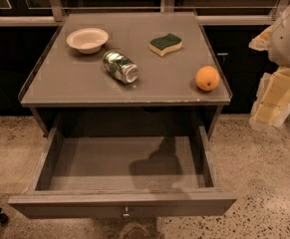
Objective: Place green can into top drawer
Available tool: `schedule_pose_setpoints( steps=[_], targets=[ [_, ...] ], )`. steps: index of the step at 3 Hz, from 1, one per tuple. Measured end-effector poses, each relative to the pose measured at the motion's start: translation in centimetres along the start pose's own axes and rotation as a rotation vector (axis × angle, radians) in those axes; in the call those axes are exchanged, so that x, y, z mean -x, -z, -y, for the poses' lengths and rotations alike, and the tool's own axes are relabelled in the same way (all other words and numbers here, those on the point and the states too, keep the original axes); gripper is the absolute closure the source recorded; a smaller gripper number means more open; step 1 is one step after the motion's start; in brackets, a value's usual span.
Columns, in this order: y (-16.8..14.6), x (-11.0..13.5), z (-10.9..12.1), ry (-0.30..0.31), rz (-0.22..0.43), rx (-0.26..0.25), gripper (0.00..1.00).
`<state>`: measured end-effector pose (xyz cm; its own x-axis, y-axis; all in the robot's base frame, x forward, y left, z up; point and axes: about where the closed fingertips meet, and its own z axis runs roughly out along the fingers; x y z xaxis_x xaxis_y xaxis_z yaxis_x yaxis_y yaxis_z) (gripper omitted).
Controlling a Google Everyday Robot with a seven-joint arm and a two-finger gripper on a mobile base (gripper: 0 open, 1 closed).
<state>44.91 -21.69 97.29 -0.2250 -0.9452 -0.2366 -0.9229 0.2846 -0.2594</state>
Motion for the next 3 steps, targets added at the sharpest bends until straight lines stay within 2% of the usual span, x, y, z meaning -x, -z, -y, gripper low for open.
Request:
schedule_pose_setpoints(
  steps=[1, 2, 3],
  targets=[
    [-4.3, -0.1, 2.5, -0.067, 0.088, 0.008, 0.0],
    [-10.4, 1.7, 6.0, -0.135, 0.211, 0.017, 0.0],
    [-14.9, 4.7, 9.5, -0.154, 0.279, 0.038, 0.0]
  ],
)
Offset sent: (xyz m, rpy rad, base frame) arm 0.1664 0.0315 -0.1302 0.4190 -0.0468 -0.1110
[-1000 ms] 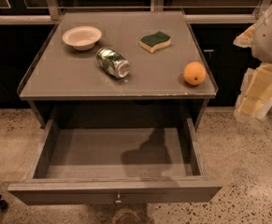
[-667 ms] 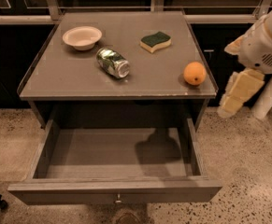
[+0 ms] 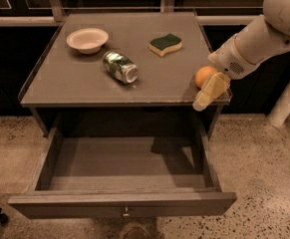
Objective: Place green can into top drawer
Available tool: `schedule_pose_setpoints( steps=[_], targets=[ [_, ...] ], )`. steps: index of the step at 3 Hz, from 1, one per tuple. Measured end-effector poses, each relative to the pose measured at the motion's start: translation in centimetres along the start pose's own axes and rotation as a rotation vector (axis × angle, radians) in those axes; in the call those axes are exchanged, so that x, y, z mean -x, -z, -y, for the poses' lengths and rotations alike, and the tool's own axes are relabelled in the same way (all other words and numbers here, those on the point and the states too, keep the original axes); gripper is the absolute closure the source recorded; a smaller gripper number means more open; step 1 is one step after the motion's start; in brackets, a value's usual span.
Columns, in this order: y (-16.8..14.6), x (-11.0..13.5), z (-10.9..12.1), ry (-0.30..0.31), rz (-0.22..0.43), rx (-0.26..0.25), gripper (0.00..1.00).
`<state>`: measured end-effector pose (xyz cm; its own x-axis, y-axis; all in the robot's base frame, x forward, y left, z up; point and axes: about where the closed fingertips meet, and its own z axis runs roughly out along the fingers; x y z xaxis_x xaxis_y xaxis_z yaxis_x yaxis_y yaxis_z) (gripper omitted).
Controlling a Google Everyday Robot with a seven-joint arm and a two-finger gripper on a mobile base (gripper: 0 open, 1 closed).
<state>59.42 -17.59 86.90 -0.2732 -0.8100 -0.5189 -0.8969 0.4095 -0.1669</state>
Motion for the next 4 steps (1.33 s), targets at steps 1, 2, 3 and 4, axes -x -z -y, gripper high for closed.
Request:
schedule_pose_setpoints(
  steps=[1, 2, 3, 4],
  targets=[
    [0.0, 0.0, 0.0, 0.0, 0.0, 0.0, 0.0],
    [-0.1, 2.7, 1.5, 0.039, 0.03, -0.021, 0.0],
    [-0.3, 8.0, 3.0, 0.13, 0.058, -0.019, 0.0],
    [-2.0, 12.5, 2.6, 0.188, 0.089, 0.042, 0.0]
  ],
)
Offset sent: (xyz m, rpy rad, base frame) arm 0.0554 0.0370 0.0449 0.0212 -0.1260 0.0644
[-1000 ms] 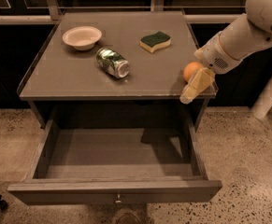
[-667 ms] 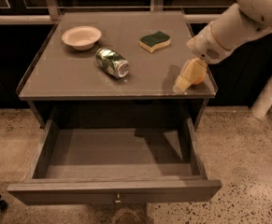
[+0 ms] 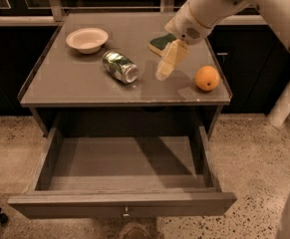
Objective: Place green can into top drawer
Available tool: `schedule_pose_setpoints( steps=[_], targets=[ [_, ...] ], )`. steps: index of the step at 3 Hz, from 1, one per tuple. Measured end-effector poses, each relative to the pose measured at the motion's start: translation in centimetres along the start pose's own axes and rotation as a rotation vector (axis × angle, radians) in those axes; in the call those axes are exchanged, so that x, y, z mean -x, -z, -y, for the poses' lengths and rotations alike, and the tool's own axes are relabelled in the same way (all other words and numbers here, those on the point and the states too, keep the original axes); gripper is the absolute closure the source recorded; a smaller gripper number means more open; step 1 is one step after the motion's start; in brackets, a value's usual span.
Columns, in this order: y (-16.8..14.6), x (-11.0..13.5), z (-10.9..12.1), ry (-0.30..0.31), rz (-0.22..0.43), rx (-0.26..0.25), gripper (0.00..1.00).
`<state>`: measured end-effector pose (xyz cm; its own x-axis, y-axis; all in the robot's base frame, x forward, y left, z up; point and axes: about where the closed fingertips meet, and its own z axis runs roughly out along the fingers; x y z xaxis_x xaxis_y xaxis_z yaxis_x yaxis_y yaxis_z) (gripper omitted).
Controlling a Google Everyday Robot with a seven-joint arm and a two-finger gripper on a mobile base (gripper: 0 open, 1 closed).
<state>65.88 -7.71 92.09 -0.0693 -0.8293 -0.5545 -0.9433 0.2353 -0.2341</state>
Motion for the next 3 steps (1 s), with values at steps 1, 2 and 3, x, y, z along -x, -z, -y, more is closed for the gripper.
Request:
schedule_pose_setpoints(
  steps=[1, 2, 3],
  targets=[
    [-3.6, 2.0, -0.7, 0.004, 0.015, 0.104, 0.0],
    [-7.4, 3.5, -2.1, 0.001, 0.023, 0.218, 0.0],
    [-10.3, 4.9, -3.4, 0.011, 0.025, 0.292, 0.0]
  ],
)
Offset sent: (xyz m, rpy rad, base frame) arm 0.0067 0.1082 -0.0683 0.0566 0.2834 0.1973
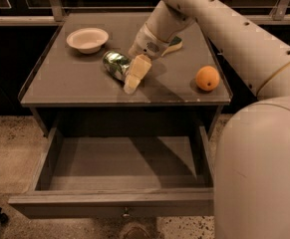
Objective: Place green can into top drawer
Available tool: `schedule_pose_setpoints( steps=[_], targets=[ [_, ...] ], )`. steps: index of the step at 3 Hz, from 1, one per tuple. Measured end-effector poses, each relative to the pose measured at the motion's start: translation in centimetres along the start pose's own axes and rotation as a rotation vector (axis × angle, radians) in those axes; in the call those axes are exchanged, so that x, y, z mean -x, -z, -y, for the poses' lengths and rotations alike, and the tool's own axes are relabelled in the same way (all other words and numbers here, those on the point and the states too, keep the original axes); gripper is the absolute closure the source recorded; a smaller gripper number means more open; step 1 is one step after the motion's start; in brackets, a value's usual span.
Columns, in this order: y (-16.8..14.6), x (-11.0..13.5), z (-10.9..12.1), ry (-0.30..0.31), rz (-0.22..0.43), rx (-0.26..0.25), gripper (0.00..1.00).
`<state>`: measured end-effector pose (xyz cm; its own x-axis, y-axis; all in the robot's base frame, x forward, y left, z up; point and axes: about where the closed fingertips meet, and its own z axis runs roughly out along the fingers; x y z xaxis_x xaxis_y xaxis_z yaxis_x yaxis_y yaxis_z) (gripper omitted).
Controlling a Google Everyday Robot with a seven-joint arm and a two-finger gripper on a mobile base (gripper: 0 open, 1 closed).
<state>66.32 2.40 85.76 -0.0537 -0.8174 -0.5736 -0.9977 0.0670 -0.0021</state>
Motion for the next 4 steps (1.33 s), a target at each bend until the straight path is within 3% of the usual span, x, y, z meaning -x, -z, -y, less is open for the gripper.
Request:
schedule_pose_setpoints(
  steps=[1, 2, 3, 4],
  targets=[
    [-1.9, 1.4, 0.2, 0.016, -0.011, 0.014, 0.0],
    [-2.2, 3.5, 1.1, 0.029, -0.045, -0.049, 0.0],
    [-1.2, 4.7, 2.9, 0.013, -0.072, -0.153, 0.0],
    [-1.2, 4.7, 3.1, 0.011, -0.074, -0.16, 0.0]
  ],
)
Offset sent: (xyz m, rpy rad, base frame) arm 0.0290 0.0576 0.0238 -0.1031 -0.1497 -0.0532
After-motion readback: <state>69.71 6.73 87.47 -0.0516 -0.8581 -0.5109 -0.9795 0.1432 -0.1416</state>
